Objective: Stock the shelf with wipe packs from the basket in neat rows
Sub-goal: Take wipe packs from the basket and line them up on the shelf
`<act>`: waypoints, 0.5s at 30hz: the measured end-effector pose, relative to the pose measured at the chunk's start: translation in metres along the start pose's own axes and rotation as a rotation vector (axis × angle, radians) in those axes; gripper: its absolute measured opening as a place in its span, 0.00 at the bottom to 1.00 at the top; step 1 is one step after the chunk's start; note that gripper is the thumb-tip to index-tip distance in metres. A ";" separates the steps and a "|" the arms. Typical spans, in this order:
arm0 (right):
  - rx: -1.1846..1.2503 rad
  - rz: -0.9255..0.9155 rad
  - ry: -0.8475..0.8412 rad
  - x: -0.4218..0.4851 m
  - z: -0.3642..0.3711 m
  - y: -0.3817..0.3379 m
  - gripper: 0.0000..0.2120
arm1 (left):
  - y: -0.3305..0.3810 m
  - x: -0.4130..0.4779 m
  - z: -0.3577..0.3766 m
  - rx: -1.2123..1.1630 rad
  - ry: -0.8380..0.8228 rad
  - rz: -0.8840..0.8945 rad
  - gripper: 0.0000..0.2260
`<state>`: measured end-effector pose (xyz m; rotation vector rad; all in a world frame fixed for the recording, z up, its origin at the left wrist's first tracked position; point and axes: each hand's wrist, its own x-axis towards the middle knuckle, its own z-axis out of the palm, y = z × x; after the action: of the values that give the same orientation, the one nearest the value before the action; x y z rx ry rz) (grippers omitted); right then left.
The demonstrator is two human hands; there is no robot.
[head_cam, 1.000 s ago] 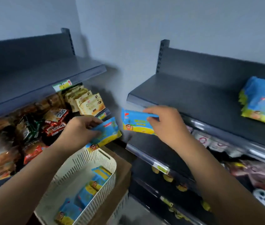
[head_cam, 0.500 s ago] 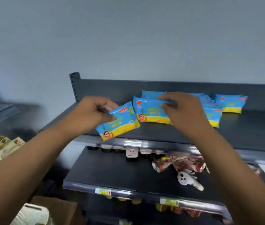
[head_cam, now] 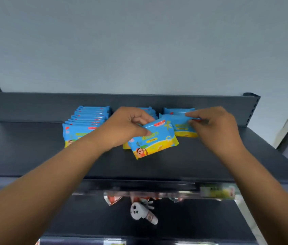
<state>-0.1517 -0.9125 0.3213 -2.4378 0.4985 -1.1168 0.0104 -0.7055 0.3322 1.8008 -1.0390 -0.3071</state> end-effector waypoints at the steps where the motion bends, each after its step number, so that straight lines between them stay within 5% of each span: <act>1: -0.007 0.011 0.019 0.008 -0.004 0.015 0.13 | 0.003 0.011 0.013 -0.016 -0.008 -0.005 0.14; 15: 0.012 0.029 -0.367 0.122 0.048 0.135 0.09 | 0.012 0.100 0.125 0.675 -0.105 0.143 0.14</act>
<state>-0.0595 -1.0757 0.3012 -2.5354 0.4061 -0.6345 -0.0125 -0.8620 0.3073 2.3007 -1.4558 0.0540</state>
